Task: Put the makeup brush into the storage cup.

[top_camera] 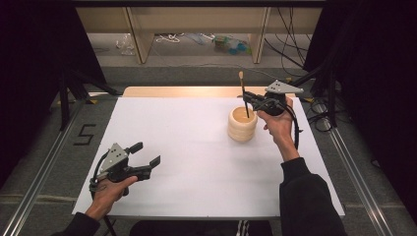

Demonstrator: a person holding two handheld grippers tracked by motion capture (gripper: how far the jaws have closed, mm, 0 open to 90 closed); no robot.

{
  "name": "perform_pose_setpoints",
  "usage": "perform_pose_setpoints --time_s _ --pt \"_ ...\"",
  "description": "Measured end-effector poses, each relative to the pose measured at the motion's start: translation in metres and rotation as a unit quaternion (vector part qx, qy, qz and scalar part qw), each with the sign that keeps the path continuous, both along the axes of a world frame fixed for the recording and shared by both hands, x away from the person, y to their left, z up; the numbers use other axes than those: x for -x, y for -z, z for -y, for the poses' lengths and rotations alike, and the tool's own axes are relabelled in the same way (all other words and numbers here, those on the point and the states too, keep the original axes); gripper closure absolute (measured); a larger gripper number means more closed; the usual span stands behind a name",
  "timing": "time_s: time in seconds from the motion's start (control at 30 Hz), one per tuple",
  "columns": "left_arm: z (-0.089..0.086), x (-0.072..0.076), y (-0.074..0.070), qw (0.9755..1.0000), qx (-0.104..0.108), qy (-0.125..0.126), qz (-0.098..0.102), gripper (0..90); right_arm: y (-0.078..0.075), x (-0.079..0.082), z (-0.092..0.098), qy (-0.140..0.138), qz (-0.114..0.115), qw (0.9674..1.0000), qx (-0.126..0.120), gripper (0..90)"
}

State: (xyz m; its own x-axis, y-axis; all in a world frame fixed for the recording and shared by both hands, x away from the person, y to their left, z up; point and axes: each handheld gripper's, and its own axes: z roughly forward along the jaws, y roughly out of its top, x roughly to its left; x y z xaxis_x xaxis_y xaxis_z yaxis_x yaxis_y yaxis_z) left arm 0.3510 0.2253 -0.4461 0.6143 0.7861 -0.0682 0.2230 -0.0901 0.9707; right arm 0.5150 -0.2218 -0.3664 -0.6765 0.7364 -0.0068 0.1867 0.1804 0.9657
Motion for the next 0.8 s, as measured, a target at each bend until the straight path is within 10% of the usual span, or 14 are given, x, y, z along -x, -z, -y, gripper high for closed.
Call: perform_pose_setpoints --time_s 0.8 --pt "0.0005 -0.0006 0.0002 1.0000 0.002 0.001 0.002 16.0 0.0097 -0.0107 -0.0019 0.005 -0.008 1.0000 0.000 83.1"
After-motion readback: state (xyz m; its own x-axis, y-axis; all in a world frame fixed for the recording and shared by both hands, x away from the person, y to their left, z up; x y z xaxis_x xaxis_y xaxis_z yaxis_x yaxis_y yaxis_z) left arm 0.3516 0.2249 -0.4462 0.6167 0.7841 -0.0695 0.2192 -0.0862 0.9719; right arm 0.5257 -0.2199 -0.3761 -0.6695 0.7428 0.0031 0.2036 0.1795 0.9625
